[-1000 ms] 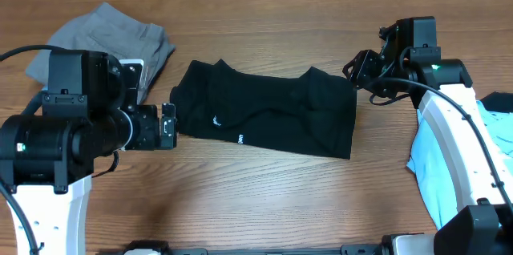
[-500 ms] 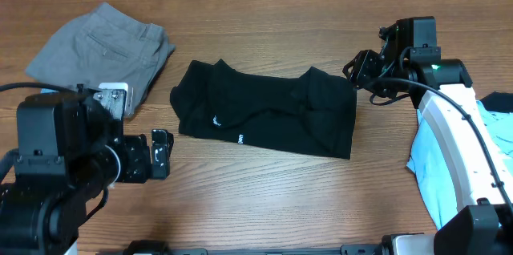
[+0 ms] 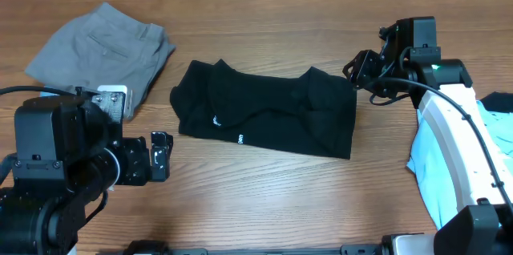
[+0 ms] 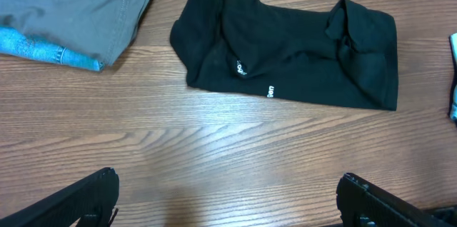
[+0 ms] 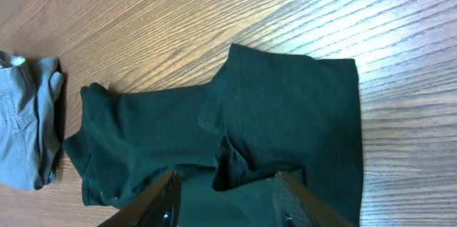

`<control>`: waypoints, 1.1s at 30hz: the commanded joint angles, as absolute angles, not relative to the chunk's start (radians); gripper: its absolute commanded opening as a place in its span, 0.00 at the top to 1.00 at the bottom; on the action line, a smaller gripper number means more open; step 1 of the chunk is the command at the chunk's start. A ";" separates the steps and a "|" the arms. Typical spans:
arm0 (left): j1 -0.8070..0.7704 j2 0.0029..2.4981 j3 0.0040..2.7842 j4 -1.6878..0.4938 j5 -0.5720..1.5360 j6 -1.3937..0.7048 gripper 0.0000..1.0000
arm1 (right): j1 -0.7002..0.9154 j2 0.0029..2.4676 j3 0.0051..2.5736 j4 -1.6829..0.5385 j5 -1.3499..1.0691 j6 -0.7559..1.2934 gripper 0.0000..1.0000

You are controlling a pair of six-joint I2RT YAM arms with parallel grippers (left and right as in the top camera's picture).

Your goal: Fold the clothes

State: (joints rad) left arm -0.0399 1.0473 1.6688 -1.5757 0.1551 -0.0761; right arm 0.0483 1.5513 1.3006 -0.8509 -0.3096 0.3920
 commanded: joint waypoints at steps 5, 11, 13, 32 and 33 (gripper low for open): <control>-0.046 1.042 1.676 -1.575 0.146 -0.091 0.00 | 0.049 1.550 1.310 -0.849 -0.303 0.388 0.54; -0.046 1.042 1.676 -1.575 0.146 -0.090 0.00 | 0.049 1.550 1.310 -0.849 -0.303 0.388 0.54; -0.046 1.042 1.676 -1.575 0.146 -0.090 0.00 | 0.049 1.550 1.310 -0.849 -0.303 0.388 0.54; -0.046 1.042 1.676 -1.575 0.146 -0.091 0.00 | 0.049 1.550 1.310 -0.852 -0.303 0.388 0.54; -0.046 1.042 1.676 -1.575 0.146 -0.091 0.00 | 0.049 1.550 1.310 -0.852 -0.303 0.388 0.54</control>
